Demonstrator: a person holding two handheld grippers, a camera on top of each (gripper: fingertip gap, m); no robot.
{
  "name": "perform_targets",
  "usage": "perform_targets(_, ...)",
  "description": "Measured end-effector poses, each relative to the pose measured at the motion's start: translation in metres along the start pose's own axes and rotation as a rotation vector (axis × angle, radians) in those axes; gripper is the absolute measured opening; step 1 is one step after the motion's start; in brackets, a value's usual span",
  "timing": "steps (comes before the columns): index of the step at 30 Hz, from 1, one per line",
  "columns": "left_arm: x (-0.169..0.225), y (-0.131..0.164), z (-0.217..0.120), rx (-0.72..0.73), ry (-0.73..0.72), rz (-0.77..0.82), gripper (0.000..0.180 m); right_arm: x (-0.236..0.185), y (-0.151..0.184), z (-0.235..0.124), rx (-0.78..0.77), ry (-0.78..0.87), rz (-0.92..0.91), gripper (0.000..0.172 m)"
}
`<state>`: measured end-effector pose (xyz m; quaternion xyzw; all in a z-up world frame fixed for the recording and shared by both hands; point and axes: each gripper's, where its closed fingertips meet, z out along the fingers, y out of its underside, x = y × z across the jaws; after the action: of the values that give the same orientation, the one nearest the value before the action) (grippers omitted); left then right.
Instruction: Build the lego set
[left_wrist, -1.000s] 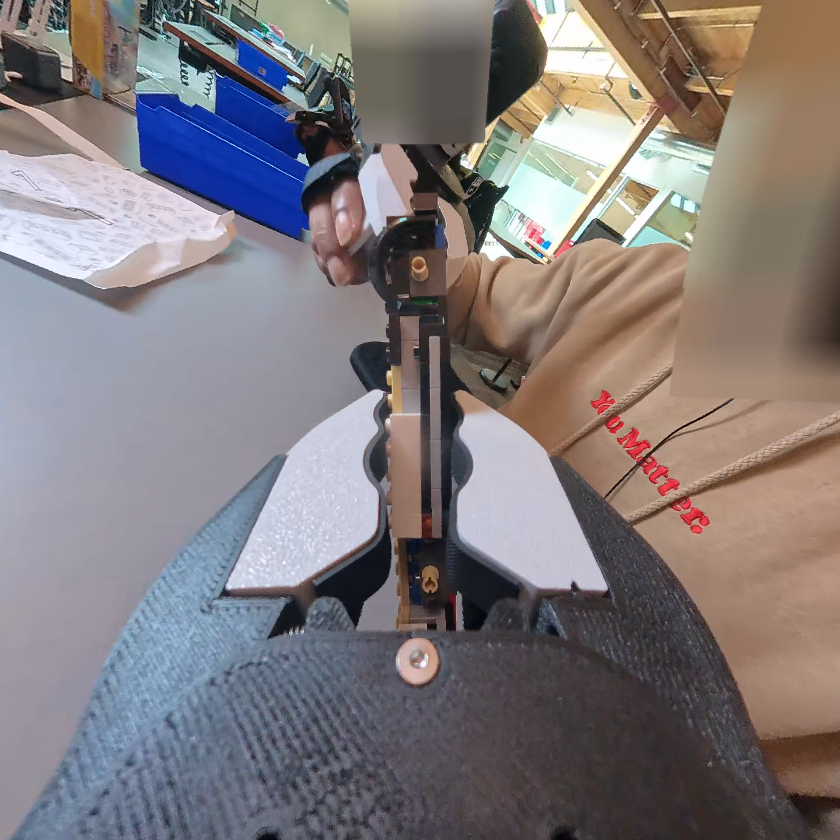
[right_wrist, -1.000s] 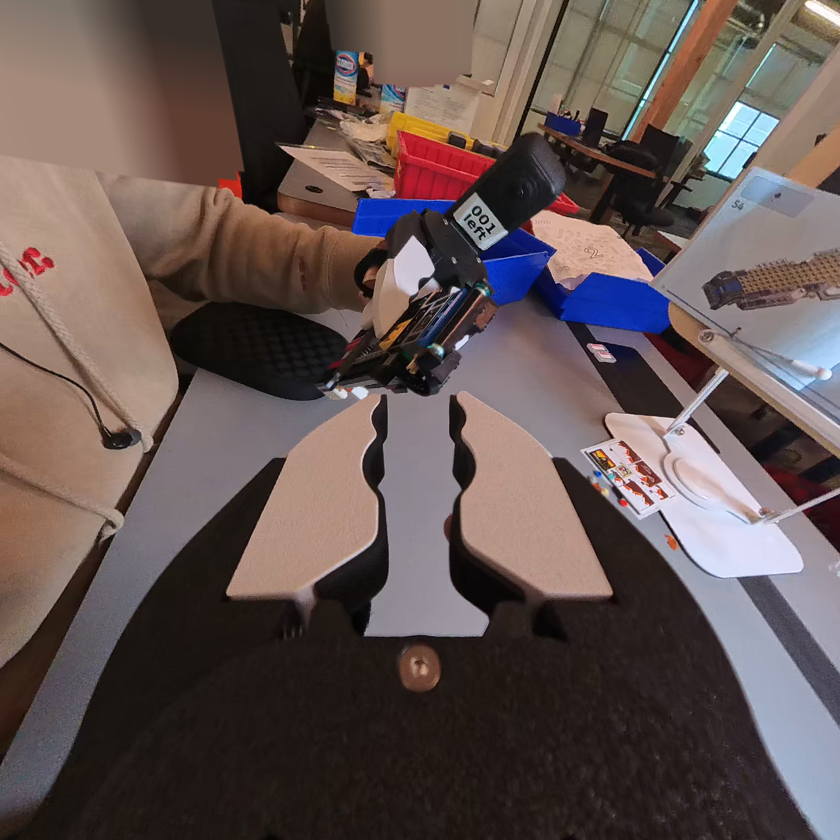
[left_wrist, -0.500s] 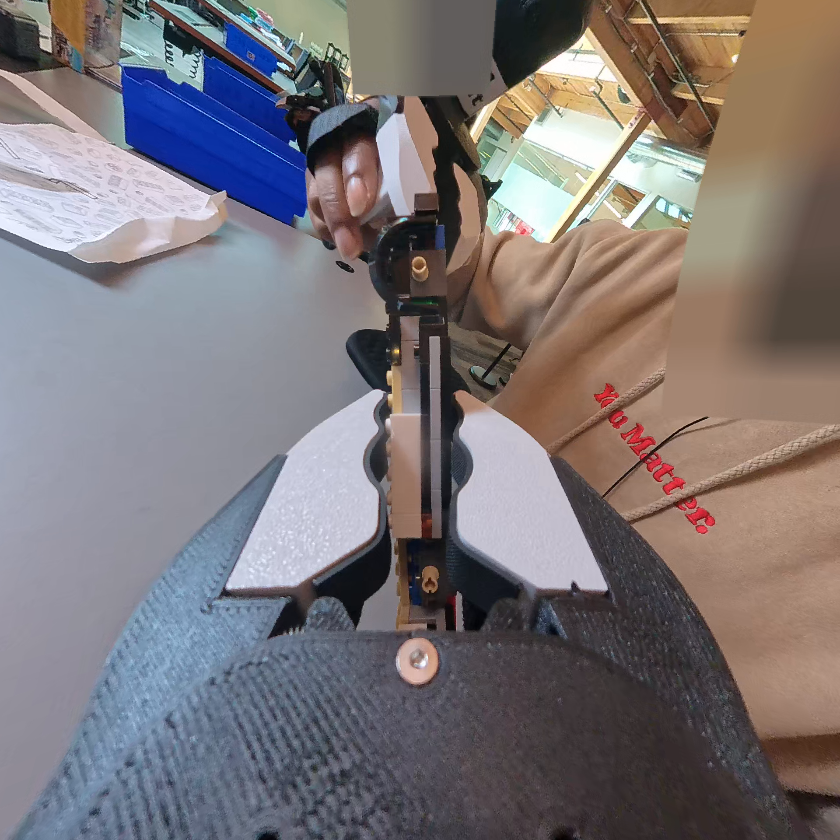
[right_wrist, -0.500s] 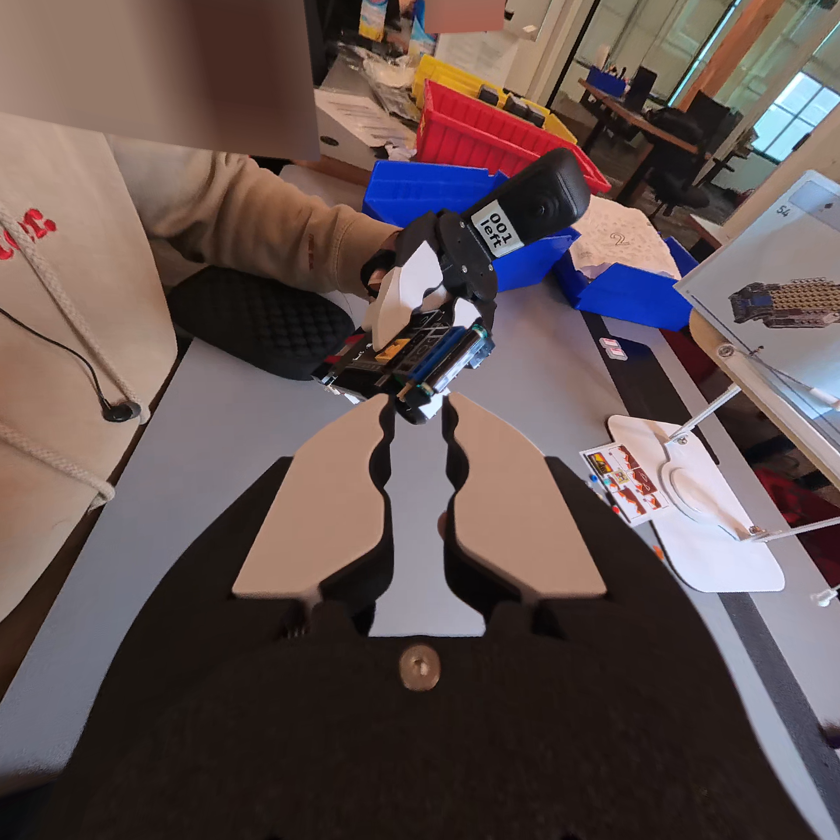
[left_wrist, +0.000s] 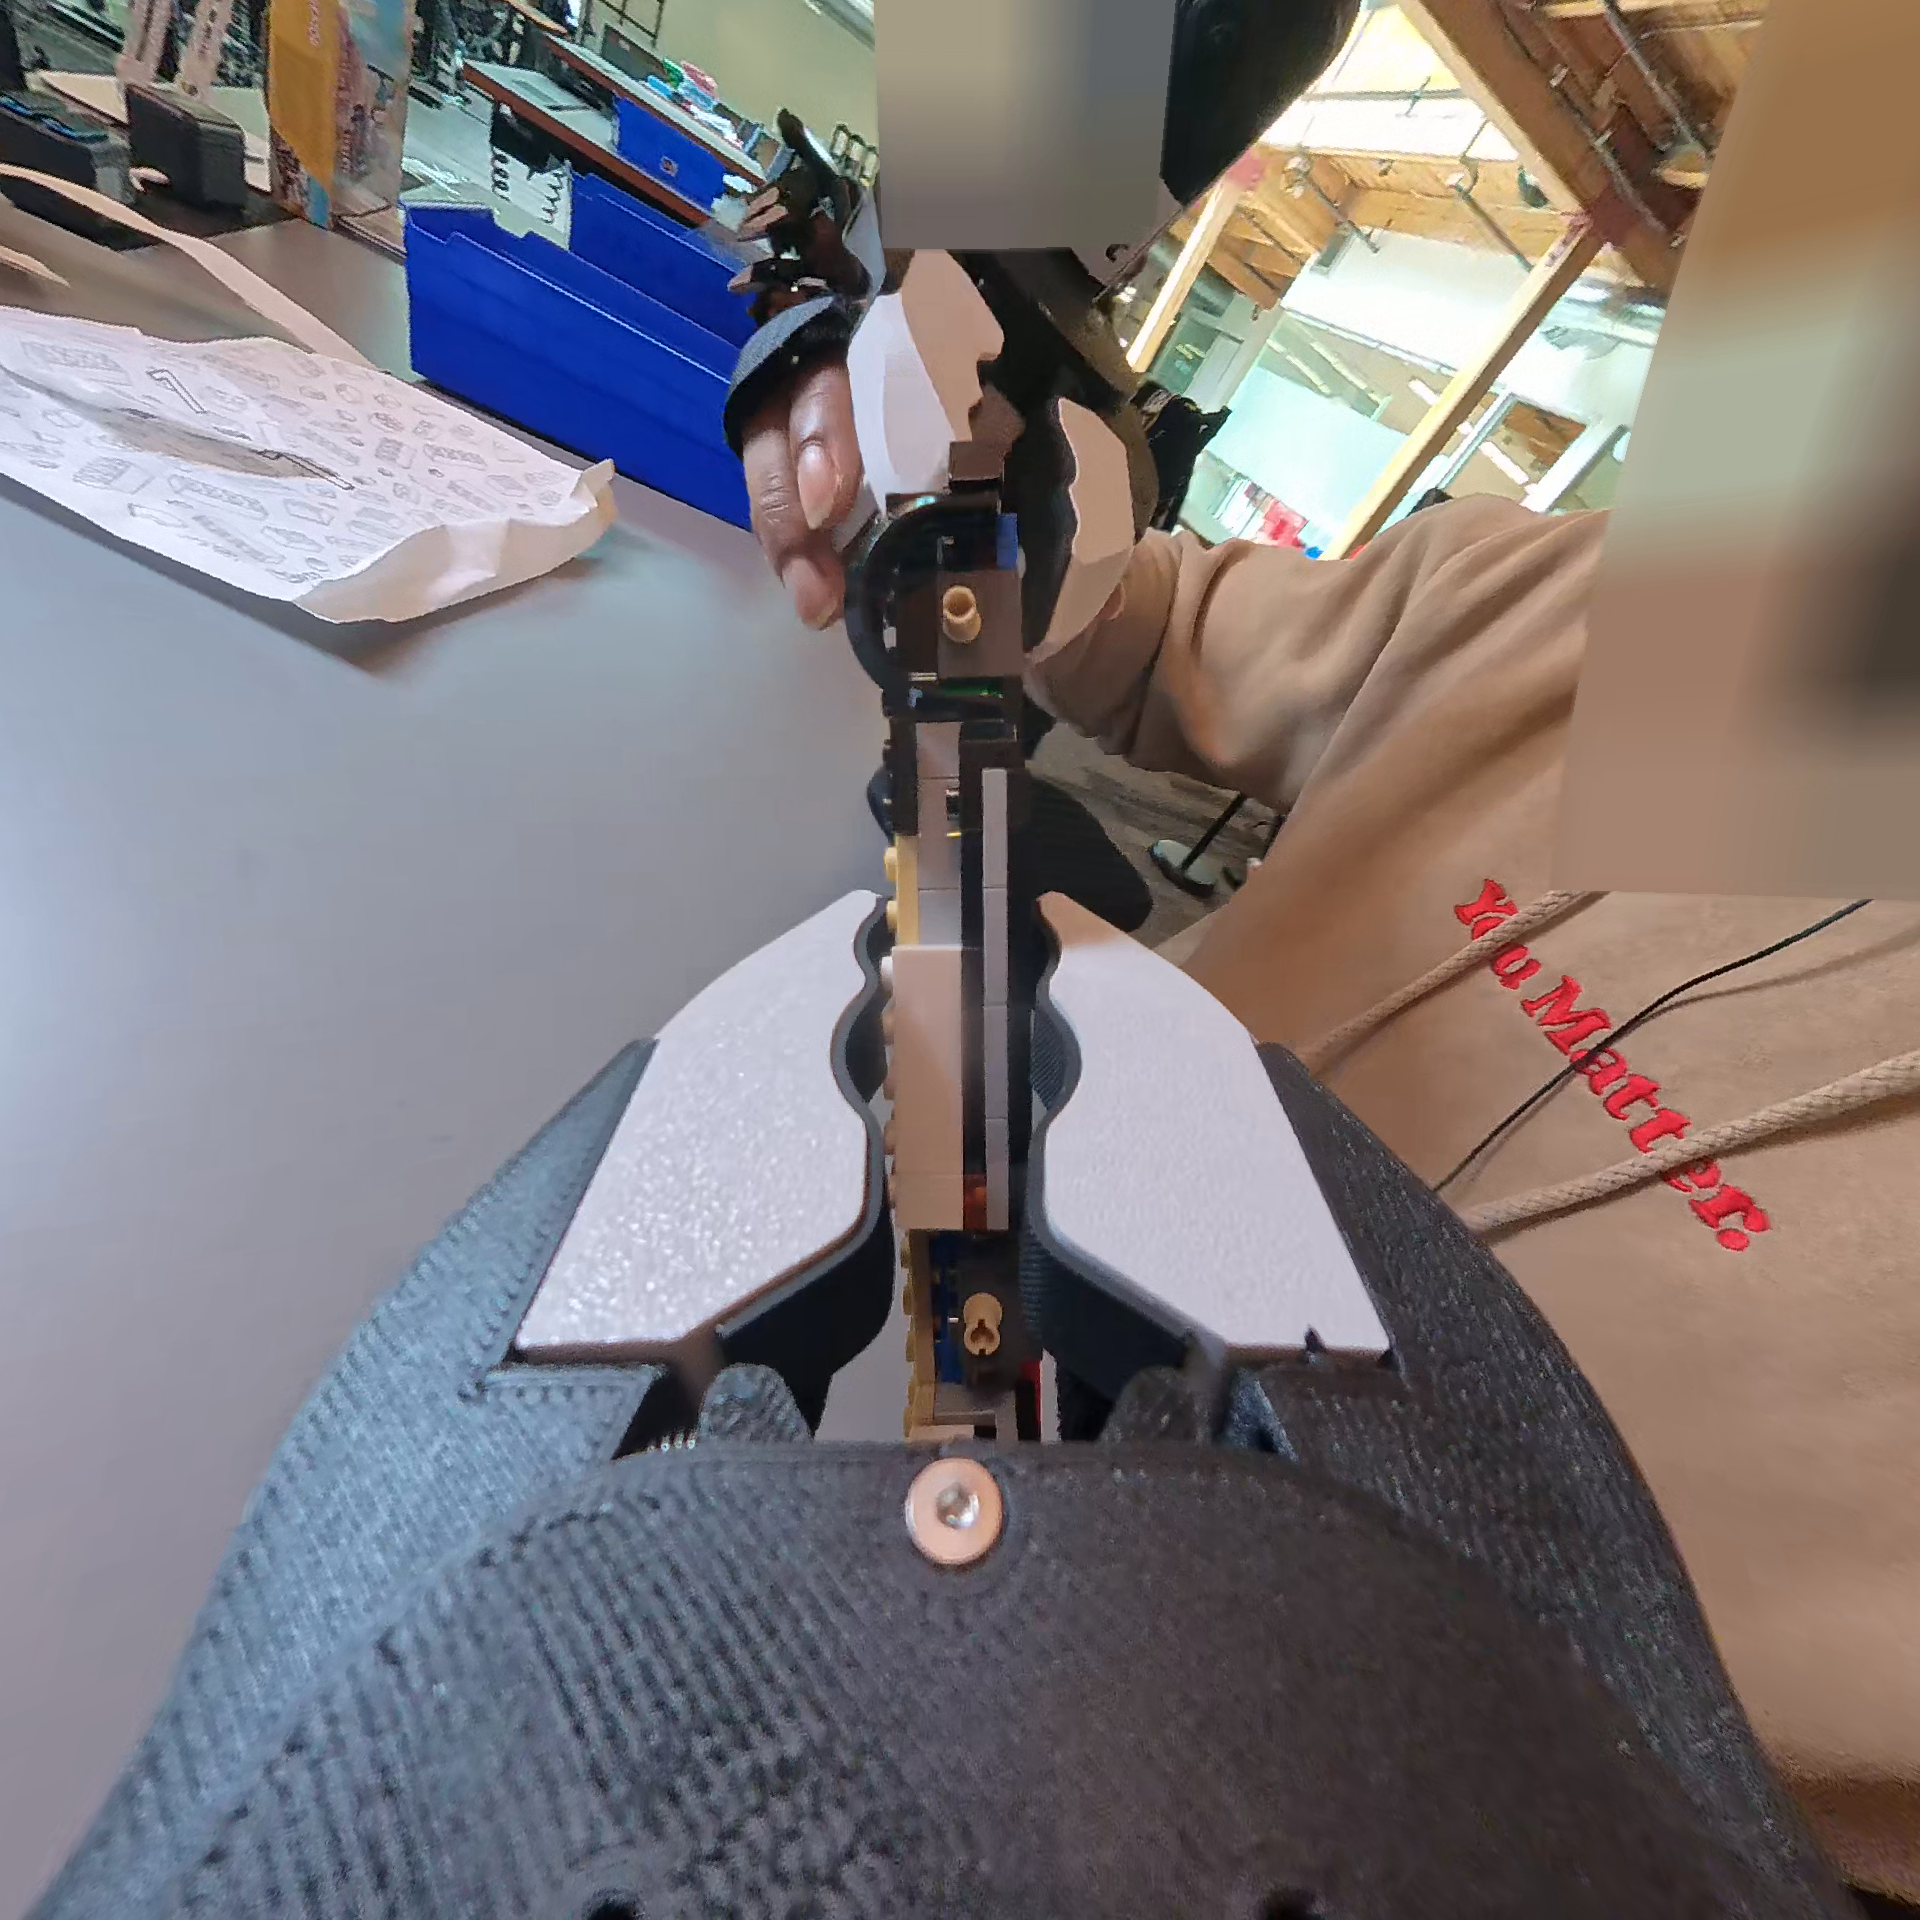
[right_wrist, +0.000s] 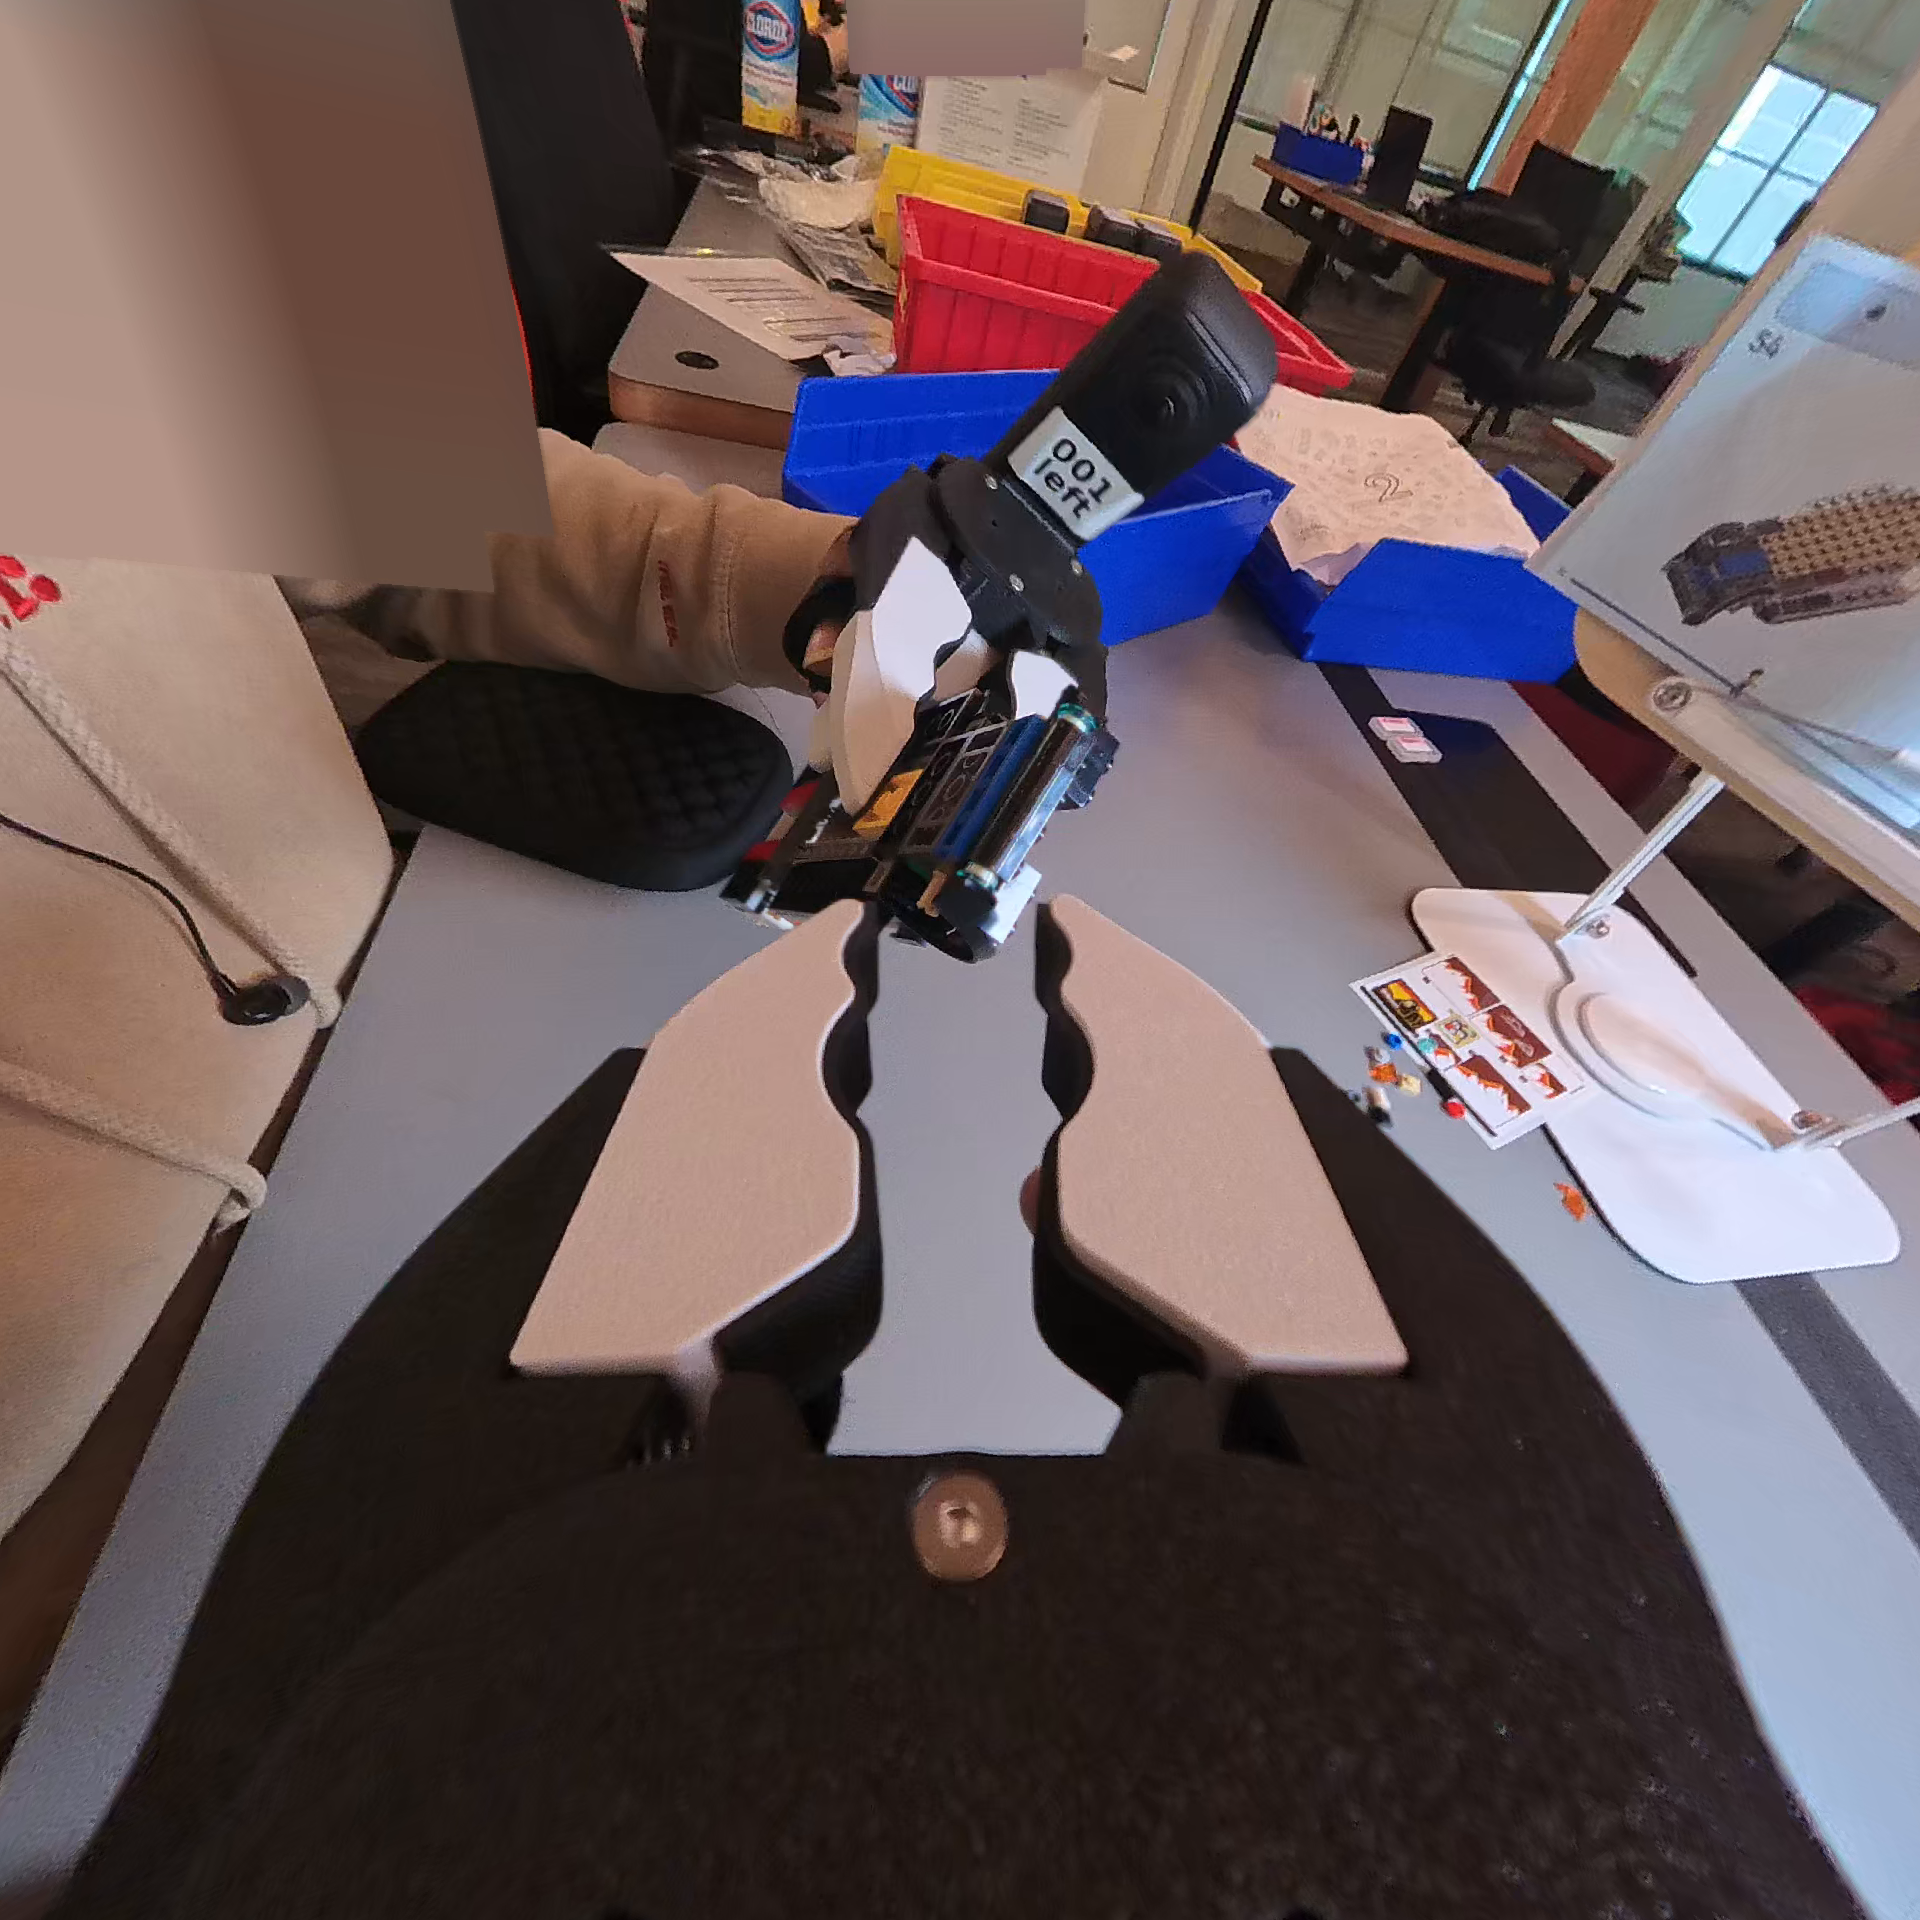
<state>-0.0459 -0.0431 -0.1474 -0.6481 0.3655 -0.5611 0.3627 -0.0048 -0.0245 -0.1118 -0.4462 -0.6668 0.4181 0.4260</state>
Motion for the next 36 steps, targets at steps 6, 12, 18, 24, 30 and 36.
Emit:
perform_targets(6, -0.01, -0.007, 0.006, 0.011, -0.195, 0.248, 0.024, 0.009, 0.02, 0.006, 0.029, 0.058, 0.155, 0.058)
perform_targets(12, -0.016, -0.014, 0.009, 0.06, -0.26, 0.272, 0.024, 0.01, 0.017, -0.002, 0.067, 0.117, 0.087, 0.046)
perform_targets(18, -0.017, -0.021, 0.005, 0.167, -0.176, 0.111, 0.024, 0.022, 0.007, -0.019, 0.065, 0.167, 0.011, 0.022)
perform_targets(24, -0.02, -0.027, 0.003, 0.23, -0.177, 0.036, 0.024, 0.035, -0.013, -0.008, 0.091, 0.265, -0.026, 0.029)
perform_targets(30, -0.021, -0.031, -0.002, 0.261, -0.179, 0.01, 0.024, 0.038, -0.021, 0.003, 0.097, 0.27, -0.041, 0.028)
perform_targets(36, -0.021, -0.031, -0.004, 0.261, -0.175, 0.007, 0.024, 0.038, -0.022, 0.004, 0.102, 0.251, -0.023, 0.028)
